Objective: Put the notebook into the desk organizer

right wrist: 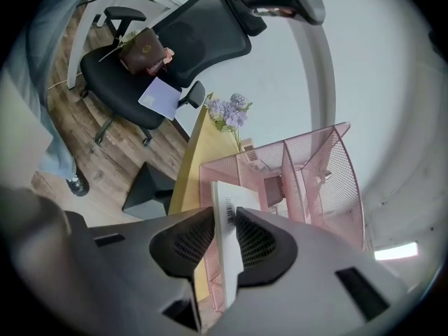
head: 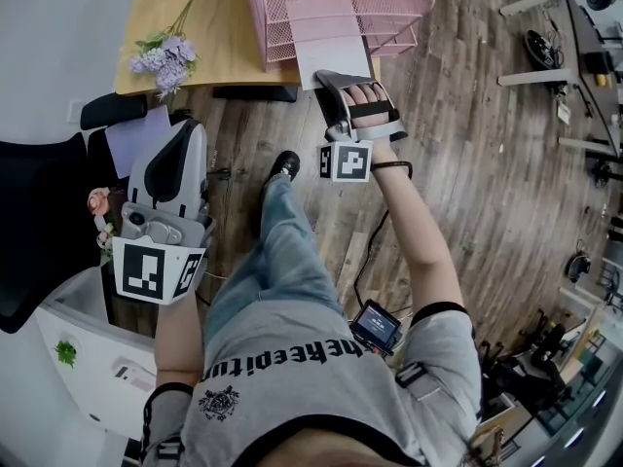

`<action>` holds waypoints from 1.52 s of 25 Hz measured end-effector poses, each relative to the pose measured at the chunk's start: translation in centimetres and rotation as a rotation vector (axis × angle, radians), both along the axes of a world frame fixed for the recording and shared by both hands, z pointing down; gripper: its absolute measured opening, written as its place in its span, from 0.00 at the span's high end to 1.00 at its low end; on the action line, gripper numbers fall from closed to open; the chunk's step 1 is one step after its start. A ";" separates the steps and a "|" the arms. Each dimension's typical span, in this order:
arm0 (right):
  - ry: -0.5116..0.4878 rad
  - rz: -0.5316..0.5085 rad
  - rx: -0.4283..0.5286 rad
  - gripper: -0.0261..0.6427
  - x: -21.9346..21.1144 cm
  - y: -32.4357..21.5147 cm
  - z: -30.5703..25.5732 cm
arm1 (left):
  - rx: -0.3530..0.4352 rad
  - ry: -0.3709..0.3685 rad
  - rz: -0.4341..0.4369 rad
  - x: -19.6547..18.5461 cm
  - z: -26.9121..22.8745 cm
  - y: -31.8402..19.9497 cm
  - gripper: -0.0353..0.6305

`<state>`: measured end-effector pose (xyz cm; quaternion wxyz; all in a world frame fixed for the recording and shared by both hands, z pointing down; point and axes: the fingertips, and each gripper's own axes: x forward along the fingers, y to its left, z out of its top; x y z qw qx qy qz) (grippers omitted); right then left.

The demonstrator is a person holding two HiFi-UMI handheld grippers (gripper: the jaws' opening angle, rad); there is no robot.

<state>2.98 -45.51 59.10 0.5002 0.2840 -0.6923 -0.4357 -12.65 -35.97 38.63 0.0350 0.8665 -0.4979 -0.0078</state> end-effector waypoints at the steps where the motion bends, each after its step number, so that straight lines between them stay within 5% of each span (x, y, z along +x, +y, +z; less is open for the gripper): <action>1: -0.012 0.001 0.002 0.82 0.1 0.3 -0.2 | 0.000 0.001 0.000 0.0 0.0 0.0 0.94; 7: -0.019 0.005 0.058 0.94 0.3 0.3 -1.2 | -0.003 0.006 0.005 0.2 0.2 0.1 0.94; 21: 0.025 0.062 0.114 0.94 0.1 -6.0 -2.4 | -0.019 0.007 -0.021 -0.5 0.5 -0.9 0.94; 38: -0.274 0.087 -0.280 0.94 -0.2 -6.5 -2.3 | -0.032 0.025 -0.024 0.1 0.9 -2.0 0.94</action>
